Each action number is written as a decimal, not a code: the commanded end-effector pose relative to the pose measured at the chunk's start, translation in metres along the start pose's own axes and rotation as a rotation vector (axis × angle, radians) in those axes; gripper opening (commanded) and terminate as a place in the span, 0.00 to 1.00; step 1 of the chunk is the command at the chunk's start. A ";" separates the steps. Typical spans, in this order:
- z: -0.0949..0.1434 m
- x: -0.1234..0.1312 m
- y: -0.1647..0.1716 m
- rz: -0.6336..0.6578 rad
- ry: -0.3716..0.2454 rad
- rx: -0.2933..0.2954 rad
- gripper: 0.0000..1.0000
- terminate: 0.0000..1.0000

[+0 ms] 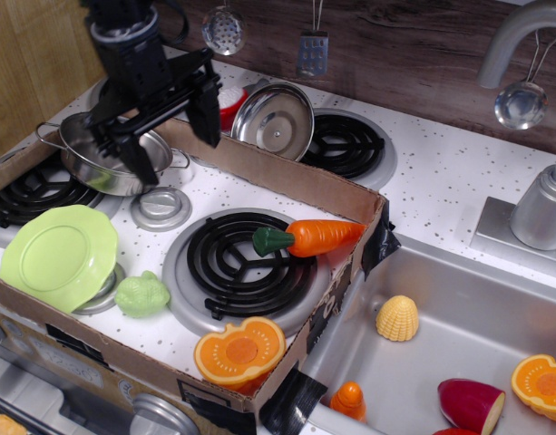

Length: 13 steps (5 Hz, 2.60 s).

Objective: Put broccoli in pot

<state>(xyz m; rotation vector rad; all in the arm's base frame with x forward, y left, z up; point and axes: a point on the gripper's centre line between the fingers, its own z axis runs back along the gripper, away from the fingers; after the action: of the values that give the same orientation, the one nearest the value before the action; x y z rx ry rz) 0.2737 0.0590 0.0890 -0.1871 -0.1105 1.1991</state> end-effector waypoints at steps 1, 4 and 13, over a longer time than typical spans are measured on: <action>0.017 -0.011 0.017 0.202 -0.088 0.023 1.00 0.00; -0.010 -0.024 0.049 0.440 -0.106 0.092 1.00 0.00; -0.068 -0.027 0.062 0.552 -0.119 0.152 1.00 0.00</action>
<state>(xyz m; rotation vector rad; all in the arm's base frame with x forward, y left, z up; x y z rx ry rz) 0.2131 0.0522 0.0060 0.0071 -0.0557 1.7591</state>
